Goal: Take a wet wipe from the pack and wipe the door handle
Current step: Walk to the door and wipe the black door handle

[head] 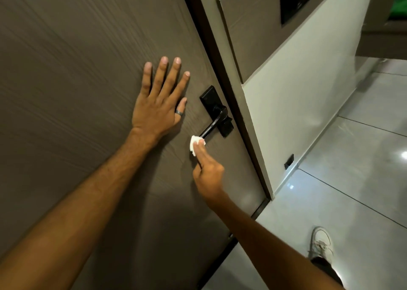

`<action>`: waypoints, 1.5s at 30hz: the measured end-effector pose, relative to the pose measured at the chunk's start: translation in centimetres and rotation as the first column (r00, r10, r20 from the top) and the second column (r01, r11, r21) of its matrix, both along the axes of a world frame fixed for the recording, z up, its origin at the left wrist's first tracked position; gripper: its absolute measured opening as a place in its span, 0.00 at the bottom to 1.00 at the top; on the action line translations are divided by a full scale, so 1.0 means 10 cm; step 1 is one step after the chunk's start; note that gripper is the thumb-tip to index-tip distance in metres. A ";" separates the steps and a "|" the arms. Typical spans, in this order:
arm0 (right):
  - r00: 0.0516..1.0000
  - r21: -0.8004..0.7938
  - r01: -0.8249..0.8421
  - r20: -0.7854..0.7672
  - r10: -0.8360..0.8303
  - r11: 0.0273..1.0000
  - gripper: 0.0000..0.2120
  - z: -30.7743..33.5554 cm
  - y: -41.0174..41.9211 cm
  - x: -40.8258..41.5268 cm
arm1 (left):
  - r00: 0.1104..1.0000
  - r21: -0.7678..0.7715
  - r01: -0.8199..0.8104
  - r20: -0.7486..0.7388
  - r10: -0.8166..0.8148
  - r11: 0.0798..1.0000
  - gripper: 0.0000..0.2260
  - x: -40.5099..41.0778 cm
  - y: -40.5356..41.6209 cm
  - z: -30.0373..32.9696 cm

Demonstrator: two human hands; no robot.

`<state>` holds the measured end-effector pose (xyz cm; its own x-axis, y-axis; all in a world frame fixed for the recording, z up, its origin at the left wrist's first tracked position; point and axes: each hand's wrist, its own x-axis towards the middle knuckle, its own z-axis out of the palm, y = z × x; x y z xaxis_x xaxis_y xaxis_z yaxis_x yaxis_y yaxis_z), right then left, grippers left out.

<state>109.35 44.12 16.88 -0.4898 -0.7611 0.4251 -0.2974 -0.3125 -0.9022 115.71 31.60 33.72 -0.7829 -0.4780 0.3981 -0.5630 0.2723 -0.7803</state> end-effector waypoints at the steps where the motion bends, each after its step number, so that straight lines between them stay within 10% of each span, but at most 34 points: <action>1: 1.000 -0.011 -0.026 -0.014 0.025 1.000 0.25 0.00 0.02 -0.03 | 1.000 -0.002 0.002 0.000 -0.002 1.000 0.30 0.00 0.01 0.00; 6: 0.961 0.093 -0.223 0.186 0.203 0.970 0.16 -0.02 -0.02 -0.61 | 1.000 -0.021 0.009 0.003 -0.009 1.000 0.29 0.00 0.02 0.00; 11: 0.893 0.225 -0.114 0.450 0.001 0.968 0.11 0.11 -0.44 -1.23 | 1.000 -0.032 -0.002 0.007 0.002 0.999 0.29 -0.01 0.03 0.01; 20: 0.917 0.205 0.166 0.328 -0.228 0.965 0.04 0.25 -0.79 -1.18 | 1.000 -0.060 0.024 0.000 -0.024 0.998 0.29 -0.01 0.02 0.01; 35: 0.974 0.220 -0.058 0.225 0.007 0.974 0.34 0.28 -0.63 -0.30 | 1.000 -0.026 0.008 -0.019 -0.008 1.000 0.29 -0.03 0.03 -0.01; 45: 0.923 0.256 0.043 0.360 -0.137 0.966 0.26 0.42 -0.83 -0.49 | 1.000 -0.042 -0.018 0.002 0.018 0.999 0.28 -0.05 0.07 0.03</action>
<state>104.46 35.84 21.07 -0.6478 -0.7617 0.0099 0.0577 -0.0621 -0.9964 115.21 32.32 34.00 -0.7754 -0.4749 0.4162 -0.5658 0.2296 -0.7919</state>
